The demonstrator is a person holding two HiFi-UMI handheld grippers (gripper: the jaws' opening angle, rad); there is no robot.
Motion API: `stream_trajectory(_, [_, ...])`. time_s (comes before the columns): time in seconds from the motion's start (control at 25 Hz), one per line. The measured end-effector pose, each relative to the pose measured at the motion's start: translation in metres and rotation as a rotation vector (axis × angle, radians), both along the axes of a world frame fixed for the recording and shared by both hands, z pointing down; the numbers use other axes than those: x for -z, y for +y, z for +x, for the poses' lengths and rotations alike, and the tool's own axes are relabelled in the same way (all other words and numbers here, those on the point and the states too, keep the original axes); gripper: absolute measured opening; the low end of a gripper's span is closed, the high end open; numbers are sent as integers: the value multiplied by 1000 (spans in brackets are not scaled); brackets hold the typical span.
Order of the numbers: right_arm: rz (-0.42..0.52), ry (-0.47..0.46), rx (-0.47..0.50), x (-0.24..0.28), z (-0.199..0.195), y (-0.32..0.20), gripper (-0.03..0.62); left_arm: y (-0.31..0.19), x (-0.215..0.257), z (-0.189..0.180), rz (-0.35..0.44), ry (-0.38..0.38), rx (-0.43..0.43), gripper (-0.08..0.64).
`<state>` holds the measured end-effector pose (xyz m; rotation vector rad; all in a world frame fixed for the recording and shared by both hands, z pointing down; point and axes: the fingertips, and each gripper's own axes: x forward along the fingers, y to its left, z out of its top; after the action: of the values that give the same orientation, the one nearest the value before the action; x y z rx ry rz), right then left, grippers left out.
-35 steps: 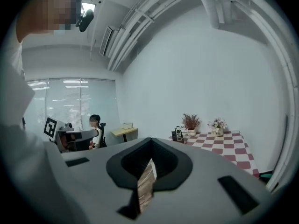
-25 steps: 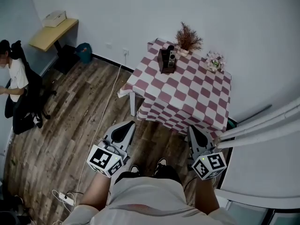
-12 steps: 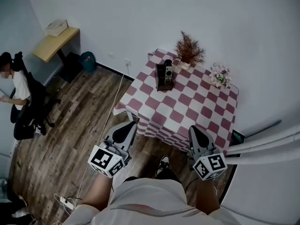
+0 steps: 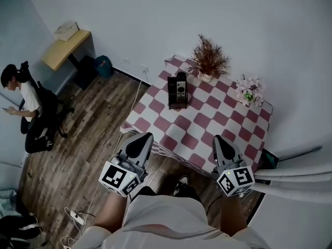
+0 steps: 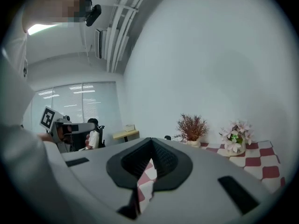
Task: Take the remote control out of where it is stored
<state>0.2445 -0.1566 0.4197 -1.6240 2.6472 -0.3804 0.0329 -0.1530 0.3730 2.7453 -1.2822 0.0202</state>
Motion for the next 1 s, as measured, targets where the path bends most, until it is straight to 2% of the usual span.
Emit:
stream_trajectory(0.28, [-22, 9, -16, -10, -10, -26, 14, -23, -9, -11, -19, -1, -2, 8])
stream_trajectory(0.56, [-29, 95, -101, -4, -38, -55, 15, -54, -13, -40, -2, 9, -70, 8])
stream_trajectory(0.88, [-50, 191, -159, -20, -67, -120, 20, -77, -28, -80, -47, 30, -47, 8])
stream_trajectory(0.92, [-59, 203, -158, -24, -70, -130, 38, -78, -30, -81, -54, 31, -45, 8])
stream_trajectory(1.0, [-82, 218, -149, -36, -75, -151, 122, -80, -35, -83, -65, 33, -43, 8])
